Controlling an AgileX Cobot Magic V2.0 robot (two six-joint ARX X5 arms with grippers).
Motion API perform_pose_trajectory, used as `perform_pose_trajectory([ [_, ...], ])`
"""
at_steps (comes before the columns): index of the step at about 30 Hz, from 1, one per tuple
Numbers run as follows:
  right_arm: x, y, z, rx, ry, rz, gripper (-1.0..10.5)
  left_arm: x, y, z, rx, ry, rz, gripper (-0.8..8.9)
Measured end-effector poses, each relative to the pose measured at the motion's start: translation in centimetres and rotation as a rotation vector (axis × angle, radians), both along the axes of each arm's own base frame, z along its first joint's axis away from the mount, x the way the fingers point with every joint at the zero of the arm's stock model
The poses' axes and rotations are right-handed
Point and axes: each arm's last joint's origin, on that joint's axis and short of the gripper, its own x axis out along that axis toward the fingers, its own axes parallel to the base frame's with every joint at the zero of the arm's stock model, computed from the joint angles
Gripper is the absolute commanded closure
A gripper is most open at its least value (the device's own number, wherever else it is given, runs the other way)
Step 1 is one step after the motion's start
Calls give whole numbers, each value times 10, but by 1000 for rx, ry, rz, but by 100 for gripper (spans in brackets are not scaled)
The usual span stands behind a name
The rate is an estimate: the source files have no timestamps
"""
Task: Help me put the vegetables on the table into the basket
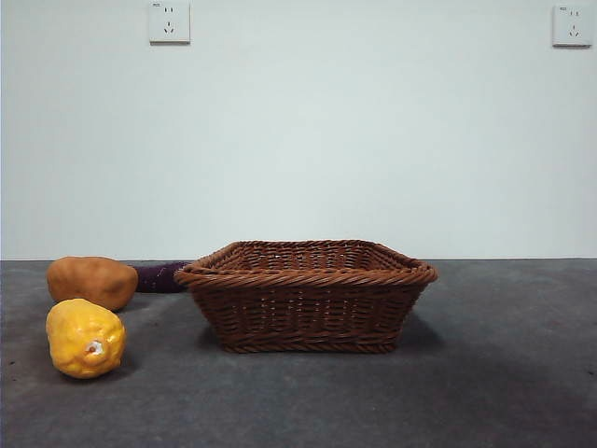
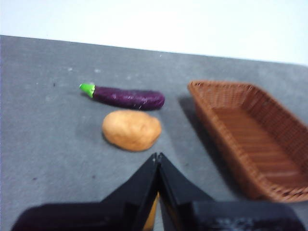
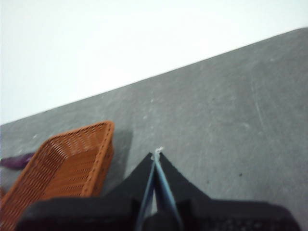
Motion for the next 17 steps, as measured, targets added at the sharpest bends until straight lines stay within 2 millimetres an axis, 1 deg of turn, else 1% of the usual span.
perform_pose_trajectory([
  [4, -5, 2, 20, -17, 89, 66, 958, -3, -1, 27, -31, 3, -40, 820],
  [7, -6, 4, 36, -34, 133, 133, 958, -4, -3, 45, -49, 49, -108, 820],
  [12, -2, 6, 61, -51, 196, 239, 958, -2, -7, 66, -85, 168, -252, 820],
  [17, 1, 8, 85, -81, 242, 319, 957, 1, -8, 83, -63, 218, -278, 820],
])
